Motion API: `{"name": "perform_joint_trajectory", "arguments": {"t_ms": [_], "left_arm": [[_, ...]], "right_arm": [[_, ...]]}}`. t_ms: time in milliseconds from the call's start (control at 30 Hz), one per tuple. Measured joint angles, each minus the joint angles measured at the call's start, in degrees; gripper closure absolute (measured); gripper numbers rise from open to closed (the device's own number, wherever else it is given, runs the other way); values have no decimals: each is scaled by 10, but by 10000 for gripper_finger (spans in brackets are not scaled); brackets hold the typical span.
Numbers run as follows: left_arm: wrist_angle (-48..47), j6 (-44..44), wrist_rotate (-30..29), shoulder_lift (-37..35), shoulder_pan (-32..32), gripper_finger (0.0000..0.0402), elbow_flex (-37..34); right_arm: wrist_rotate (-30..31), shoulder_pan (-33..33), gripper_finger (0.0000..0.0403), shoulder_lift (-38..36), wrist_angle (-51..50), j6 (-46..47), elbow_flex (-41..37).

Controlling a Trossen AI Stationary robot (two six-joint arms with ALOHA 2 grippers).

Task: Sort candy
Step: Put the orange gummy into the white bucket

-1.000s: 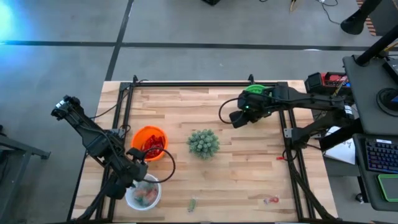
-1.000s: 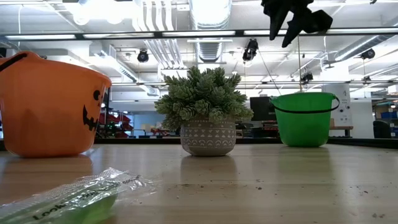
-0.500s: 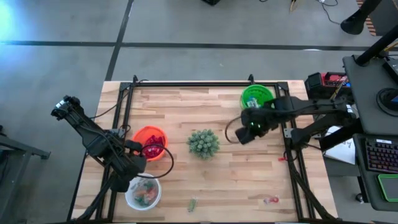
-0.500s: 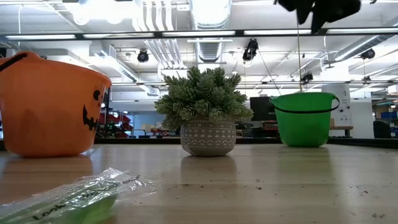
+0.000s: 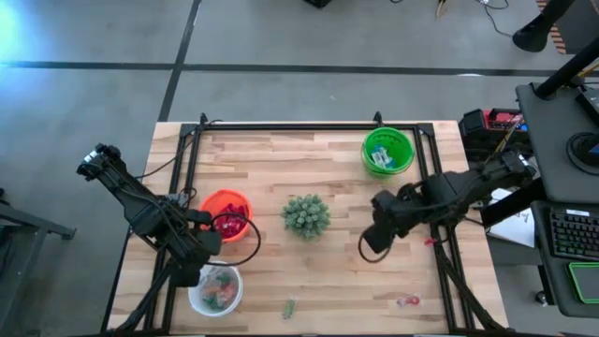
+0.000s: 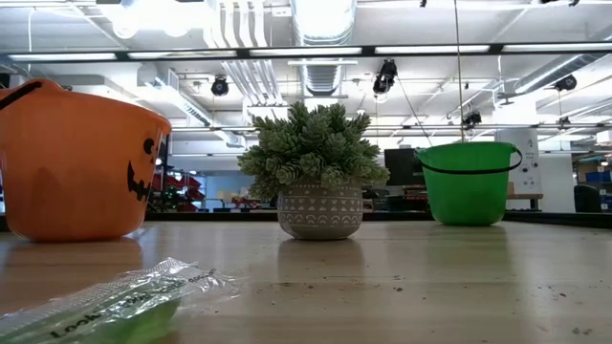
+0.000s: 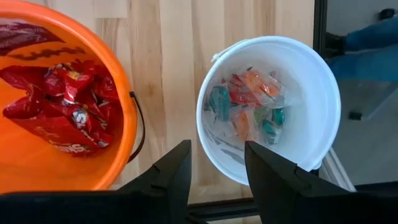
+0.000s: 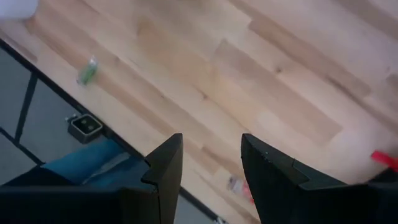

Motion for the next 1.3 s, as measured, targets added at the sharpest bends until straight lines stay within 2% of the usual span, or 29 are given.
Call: {"name": "perform_joint_trajectory", "arguments": {"t_ms": [300,567,1000,1300], "left_arm": [[-1,-10,0,0,0,271,0],[-37,31,5,0,-1,271,0],[-49,47,5,-1,-1,271,0],[-49,14,6,-2,-1,271,0]], "right_arm": [[1,84,250,39,-5,82,0],[-6,138,250,99,-3,58,0],[-49,146,260,202,3,-15,0],[-57,148,247,210,5,-3,0]]}}
